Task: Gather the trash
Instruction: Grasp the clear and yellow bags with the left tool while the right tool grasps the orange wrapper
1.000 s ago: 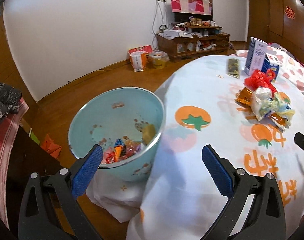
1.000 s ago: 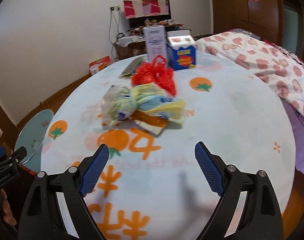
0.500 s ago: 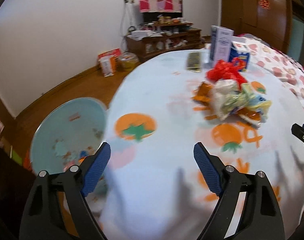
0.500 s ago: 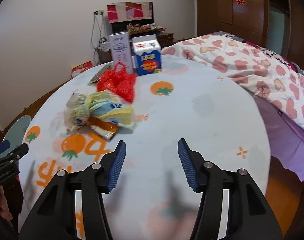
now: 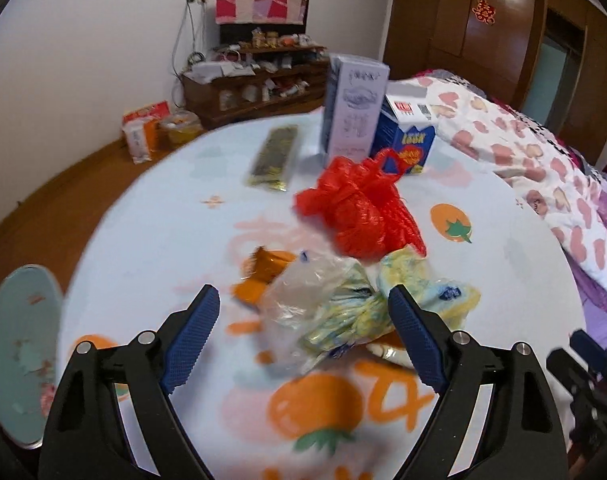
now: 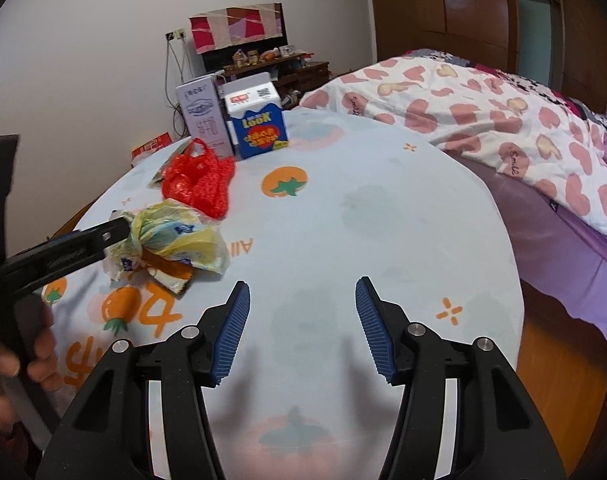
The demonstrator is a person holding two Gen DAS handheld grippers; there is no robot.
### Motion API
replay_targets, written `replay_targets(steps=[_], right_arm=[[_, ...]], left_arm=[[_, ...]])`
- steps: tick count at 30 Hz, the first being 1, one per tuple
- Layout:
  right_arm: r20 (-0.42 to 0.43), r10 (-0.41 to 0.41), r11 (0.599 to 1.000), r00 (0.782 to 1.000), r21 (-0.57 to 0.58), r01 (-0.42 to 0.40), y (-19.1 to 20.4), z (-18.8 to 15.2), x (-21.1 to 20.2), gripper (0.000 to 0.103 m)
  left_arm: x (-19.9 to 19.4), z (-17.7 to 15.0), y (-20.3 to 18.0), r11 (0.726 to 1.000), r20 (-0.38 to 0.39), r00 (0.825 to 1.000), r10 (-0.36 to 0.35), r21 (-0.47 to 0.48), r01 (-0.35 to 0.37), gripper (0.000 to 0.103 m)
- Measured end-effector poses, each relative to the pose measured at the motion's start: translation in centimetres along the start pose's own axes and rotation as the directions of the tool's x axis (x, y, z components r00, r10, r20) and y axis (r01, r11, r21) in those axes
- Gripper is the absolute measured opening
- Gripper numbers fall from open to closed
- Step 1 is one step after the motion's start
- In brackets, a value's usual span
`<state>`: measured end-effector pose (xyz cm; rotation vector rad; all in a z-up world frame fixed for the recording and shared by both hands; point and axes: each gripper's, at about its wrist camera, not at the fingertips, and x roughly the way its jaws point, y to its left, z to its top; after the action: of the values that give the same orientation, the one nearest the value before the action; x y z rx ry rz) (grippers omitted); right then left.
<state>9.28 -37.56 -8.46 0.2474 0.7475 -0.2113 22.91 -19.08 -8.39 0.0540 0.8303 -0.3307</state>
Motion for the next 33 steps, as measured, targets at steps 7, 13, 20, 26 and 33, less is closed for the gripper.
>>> replay_targets(steps=[7,13,20,26,33], right_arm=[[-0.013,-0.009,1.0,1.0,0.025,0.009,-1.1,-0.3,0.4,0.055],[-0.011,-0.002,1.0,1.0,0.018,0.002,-0.4,-0.6,0.0,0.055],[0.016,0.015,1.0,1.0,-0.005,-0.015,0.6,-0.4,-1.1,0.055],[-0.008,0.116,0.989,0.993,-0.096,-0.116,3.7,0.8,0.4,0.055],[-0.083,0.196,0.954,0.977,-0.215,-0.209,7.4,4.2,5.8,0.055]], left_arm=[[0.6,0.0,-1.2,0.999,-0.011,0.999,-0.05,0.02,0.05,0.024],[-0.6,-0.7,-1.1,0.997,-0.003,0.997,-0.073,0.014,0.073,0.023],[-6.5,-0.6,1.7,0.997,0.095,0.993,-0.074,-0.029,0.077,0.023],[-11.5,-1.4,6.9,0.994,0.166,0.985,0.057,-0.097,-0.041,0.024],[-14.9,-3.1,13.3,0.966,0.175,0.964,0.199,-0.2,-0.163,0.024]])
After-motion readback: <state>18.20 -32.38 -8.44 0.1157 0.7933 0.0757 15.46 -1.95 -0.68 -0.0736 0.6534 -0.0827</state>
